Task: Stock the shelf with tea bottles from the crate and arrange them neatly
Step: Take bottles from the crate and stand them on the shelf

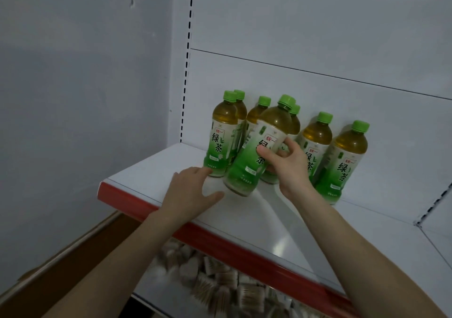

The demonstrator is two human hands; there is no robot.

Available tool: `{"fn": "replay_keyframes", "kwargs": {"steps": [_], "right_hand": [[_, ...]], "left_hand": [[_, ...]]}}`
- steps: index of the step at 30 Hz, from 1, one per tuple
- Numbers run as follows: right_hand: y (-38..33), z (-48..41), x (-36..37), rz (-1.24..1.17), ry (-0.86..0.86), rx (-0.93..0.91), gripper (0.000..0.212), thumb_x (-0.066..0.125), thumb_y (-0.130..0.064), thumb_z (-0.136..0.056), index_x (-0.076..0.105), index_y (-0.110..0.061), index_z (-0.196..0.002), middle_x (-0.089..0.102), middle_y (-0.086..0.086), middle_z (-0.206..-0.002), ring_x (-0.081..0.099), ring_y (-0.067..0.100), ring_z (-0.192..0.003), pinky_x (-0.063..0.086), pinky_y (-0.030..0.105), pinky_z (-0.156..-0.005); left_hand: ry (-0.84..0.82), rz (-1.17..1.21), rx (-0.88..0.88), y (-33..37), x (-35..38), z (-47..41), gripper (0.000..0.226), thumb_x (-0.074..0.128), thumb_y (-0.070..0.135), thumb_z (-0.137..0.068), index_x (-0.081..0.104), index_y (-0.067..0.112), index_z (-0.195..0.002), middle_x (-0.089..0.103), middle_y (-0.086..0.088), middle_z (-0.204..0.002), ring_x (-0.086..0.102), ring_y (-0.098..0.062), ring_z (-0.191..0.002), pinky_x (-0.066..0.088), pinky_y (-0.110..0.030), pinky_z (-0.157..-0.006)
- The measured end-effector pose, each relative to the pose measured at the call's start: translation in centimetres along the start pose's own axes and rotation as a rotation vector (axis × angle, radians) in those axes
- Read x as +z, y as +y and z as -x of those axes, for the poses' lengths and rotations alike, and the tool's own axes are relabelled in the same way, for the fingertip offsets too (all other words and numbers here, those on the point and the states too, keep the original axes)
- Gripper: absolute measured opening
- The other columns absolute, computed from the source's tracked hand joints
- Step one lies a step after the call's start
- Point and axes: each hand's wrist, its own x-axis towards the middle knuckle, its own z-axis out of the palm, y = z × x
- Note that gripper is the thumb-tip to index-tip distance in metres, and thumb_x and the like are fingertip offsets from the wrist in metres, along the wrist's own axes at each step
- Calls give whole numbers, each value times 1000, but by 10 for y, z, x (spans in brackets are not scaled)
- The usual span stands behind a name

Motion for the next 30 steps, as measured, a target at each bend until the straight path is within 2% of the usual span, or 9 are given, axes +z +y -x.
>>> {"fn": "replay_keyframes", "kwargs": {"steps": [1, 3, 5, 7, 9, 20, 25, 30], "right_hand": [[2, -6, 1, 70, 1, -39, 41, 70, -2, -75, 54, -17, -110, 67, 2, -99, 67, 13, -89, 57, 18, -64], [10, -16, 4, 188, 6, -97, 53, 71, -3, -74, 50, -14, -121, 65, 4, -111, 65, 15, -98, 56, 20, -71], [20, -22, 7, 267, 12, -118, 61, 71, -3, -74, 46, -13, -128, 62, 6, -121, 61, 16, -105, 55, 27, -81], [29, -26, 11, 308, 27, -117, 64, 71, -4, -74, 43, -12, -131, 58, 8, -128, 57, 18, -113, 51, 38, -93], [37, -29, 14, 317, 46, -127, 66, 70, -5, -75, 40, -11, -133, 56, 8, -131, 55, 19, -117, 47, 40, -99], [55, -44, 24, 380, 65, -209, 66, 68, -11, -79, 36, -10, -137, 50, 8, -137, 48, 19, -124, 41, 28, -99], [63, -41, 18, 503, -4, -155, 77, 75, -10, -72, 33, -10, -137, 49, 8, -136, 47, 20, -125, 38, 27, -96], [69, -35, 20, 546, 23, -117, 63, 72, -6, -75, 39, -4, -129, 54, 12, -131, 53, 23, -119, 40, 23, -90]], "left_hand": [[-79, -205, -16, -7, 0, -3, 80, 36, 73, -69, 44, 22, -131, 49, -2, -135, 40, -21, -127, 27, -42, -105], [-242, -371, -72, -14, 1, -5, 72, 37, 70, -78, 39, 25, -134, 40, -4, -142, 29, -24, -135, 16, -53, -109], [-332, -339, -116, -17, 4, -6, 65, 37, 67, -82, 43, 26, -132, 43, -5, -139, 33, -25, -131, 16, -56, -108], [-347, -317, -120, -17, 5, -5, 64, 37, 67, -82, 45, 26, -130, 45, -5, -135, 36, -25, -128, 20, -55, -108], [-337, -319, -120, -17, 4, -4, 64, 37, 67, -83, 44, 26, -131, 44, -5, -137, 36, -25, -128, 23, -53, -107], [-331, -323, -112, -18, 4, -4, 64, 37, 66, -83, 42, 26, -132, 42, -7, -137, 36, -26, -127, 25, -52, -105], [-332, -321, -109, -18, 4, -4, 65, 37, 66, -83, 42, 25, -133, 41, -7, -138, 34, -27, -128, 24, -52, -106], [-342, -313, -115, -17, 3, -3, 65, 37, 66, -83, 42, 24, -133, 40, -8, -139, 33, -27, -130, 22, -53, -106]]}}
